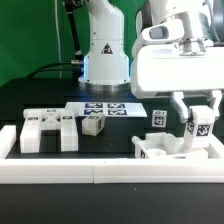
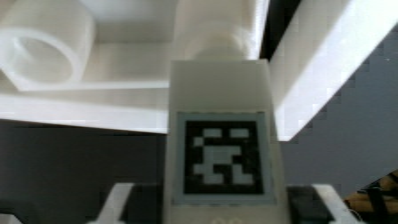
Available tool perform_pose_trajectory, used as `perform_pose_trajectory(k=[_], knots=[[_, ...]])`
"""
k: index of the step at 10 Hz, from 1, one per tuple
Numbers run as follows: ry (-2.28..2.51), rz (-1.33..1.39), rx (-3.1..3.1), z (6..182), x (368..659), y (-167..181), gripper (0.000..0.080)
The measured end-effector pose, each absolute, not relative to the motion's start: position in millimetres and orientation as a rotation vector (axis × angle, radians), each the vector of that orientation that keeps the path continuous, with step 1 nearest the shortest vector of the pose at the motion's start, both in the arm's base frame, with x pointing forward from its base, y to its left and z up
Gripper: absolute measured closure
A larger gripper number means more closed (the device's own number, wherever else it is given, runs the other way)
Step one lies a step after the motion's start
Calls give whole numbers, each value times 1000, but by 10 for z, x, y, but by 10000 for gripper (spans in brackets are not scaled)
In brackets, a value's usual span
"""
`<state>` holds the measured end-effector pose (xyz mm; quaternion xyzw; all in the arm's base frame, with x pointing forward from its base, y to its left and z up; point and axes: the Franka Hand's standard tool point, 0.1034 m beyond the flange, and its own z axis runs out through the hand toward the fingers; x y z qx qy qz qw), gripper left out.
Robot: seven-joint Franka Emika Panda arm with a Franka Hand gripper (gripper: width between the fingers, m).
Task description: Assemble chair
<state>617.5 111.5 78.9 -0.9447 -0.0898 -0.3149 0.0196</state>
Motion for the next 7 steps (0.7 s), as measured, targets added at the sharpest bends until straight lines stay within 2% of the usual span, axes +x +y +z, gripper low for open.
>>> perform_pose_trajectory(k=[4, 6, 7], knots=[[-281, -929, -2944, 779, 6186, 1120, 509], [-282, -916, -2948, 761, 6176, 1120, 261], [-283, -915, -2948, 759, 6176, 1119, 185]])
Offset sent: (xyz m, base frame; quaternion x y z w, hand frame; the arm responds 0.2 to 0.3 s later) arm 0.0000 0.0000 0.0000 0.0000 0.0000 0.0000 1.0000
